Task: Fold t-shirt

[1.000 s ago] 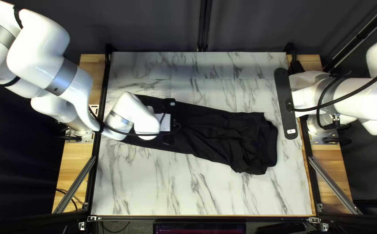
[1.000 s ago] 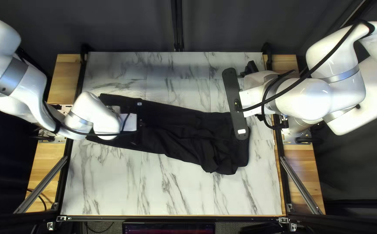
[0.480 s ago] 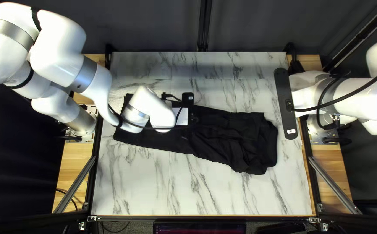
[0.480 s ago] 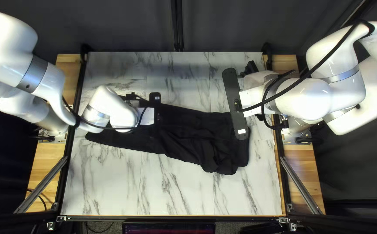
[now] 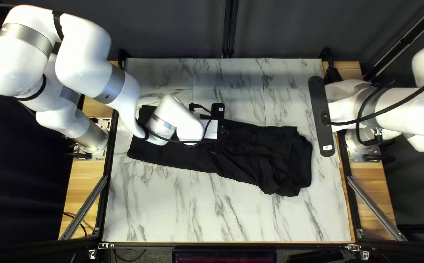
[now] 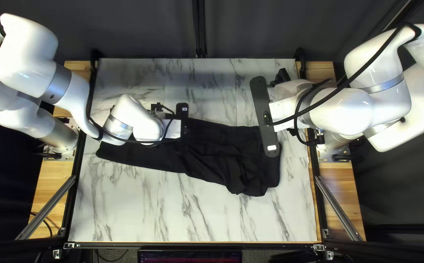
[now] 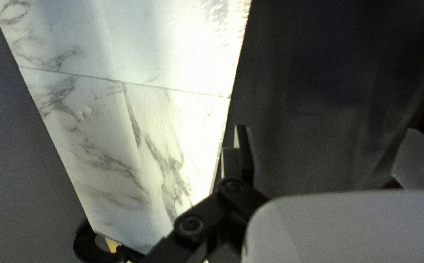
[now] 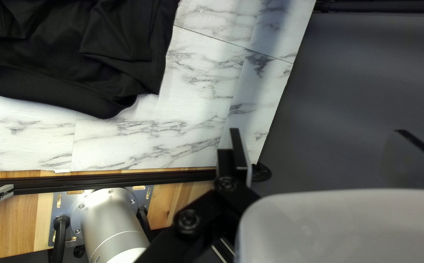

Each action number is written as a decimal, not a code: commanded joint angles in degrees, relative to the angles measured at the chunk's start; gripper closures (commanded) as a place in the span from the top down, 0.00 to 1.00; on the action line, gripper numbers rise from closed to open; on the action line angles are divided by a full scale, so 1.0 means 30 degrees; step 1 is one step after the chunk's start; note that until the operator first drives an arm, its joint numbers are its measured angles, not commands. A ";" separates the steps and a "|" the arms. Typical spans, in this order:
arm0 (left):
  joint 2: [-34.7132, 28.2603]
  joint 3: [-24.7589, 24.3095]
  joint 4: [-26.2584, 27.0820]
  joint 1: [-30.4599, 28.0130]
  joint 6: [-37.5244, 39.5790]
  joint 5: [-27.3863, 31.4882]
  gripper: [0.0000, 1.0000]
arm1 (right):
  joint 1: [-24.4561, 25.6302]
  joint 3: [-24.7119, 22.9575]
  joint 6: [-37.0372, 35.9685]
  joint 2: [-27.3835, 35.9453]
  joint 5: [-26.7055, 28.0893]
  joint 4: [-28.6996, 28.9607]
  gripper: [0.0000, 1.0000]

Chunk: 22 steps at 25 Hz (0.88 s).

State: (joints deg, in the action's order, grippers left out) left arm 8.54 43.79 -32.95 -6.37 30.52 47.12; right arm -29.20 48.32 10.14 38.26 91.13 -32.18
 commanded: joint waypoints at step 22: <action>0.0462 0.0409 0.0679 -0.0749 -0.0103 -0.0221 1.00 | 0.0000 0.0000 0.0000 0.0000 0.0000 0.0000 1.00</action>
State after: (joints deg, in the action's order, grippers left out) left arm 10.46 45.15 -30.83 -8.83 30.52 46.16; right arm -29.20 48.32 10.14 38.26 91.13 -32.18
